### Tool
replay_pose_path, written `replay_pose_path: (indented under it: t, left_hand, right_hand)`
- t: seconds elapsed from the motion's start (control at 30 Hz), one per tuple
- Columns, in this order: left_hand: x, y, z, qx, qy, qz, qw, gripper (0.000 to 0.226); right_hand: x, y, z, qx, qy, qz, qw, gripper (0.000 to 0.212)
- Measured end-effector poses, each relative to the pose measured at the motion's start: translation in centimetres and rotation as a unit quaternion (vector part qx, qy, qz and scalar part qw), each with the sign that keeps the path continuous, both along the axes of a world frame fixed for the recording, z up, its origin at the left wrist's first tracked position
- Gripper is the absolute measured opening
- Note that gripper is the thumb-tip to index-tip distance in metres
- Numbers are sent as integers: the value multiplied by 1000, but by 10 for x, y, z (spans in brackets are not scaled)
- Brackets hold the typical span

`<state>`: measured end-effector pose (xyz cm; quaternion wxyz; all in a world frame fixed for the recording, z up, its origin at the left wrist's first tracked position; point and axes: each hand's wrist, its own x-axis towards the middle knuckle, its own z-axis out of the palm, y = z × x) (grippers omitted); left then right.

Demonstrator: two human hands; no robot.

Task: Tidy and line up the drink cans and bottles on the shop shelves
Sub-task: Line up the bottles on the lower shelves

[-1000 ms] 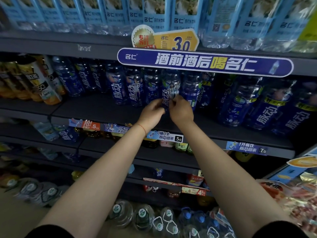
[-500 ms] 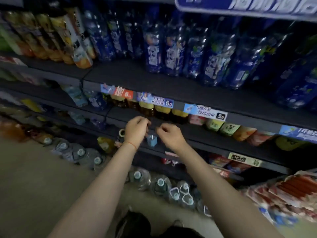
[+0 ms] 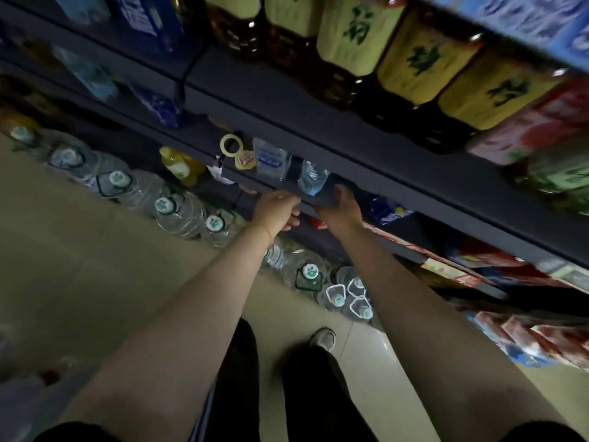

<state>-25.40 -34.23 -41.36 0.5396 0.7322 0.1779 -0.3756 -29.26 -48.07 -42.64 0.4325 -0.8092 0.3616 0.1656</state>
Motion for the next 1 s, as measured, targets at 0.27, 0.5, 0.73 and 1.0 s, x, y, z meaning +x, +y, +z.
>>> replay_pose_path:
  t: [0.27,0.5,0.73,1.0]
  left_hand:
    - [10,20,-52,-32,4,63,998,7]
    - [-5,29,-32,-38,-53,75,995,12]
    - [-38,65,70,-88,-19,24,996,44]
    - [-43,78,253,-274,-96,166,943,35]
  right_hand:
    - [47,5,-57,-21,-73,-96,992,73]
    - [7,25,-35,32,-58,-90,994,63]
    - [-49,63,61,250,3,67,966,65]
    - [-42,91,284,392,-91,82,912,25]
